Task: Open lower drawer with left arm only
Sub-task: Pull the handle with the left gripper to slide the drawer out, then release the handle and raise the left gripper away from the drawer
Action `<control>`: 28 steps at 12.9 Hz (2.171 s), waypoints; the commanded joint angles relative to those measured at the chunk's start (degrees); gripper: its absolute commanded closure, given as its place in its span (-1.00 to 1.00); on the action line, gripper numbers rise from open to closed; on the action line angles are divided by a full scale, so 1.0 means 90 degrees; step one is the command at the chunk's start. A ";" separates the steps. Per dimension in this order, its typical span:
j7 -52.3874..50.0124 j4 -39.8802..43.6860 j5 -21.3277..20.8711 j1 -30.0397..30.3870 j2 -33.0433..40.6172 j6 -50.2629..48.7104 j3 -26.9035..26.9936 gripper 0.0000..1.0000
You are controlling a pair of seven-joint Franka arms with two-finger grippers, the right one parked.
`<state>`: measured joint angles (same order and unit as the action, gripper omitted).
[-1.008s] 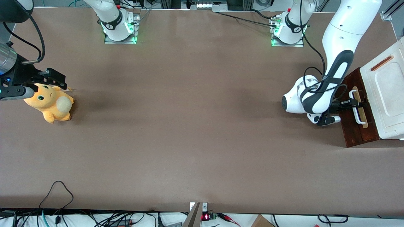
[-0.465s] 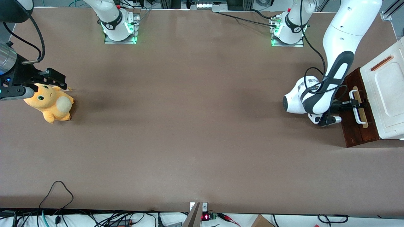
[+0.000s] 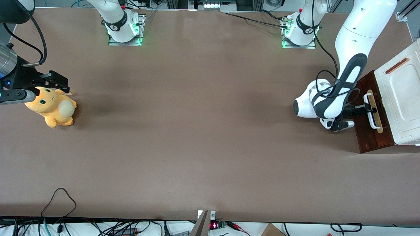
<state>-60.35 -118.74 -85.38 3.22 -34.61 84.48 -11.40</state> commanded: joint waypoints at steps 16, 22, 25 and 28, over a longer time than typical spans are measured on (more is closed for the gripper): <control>0.0192 0.0381 -0.0074 -0.0427 -0.0139 -0.0061 -0.1302 0.48; 0.0222 0.0507 0.0100 -0.0368 0.0036 -0.0032 -0.1302 -0.98; 0.1291 0.1219 0.1581 -0.0358 0.0494 0.0425 -0.1302 -1.00; 0.2329 0.1864 0.3776 -0.0348 0.1236 0.1061 -0.1224 -1.00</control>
<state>-45.41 -104.29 -61.28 -0.16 -28.53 91.41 -23.06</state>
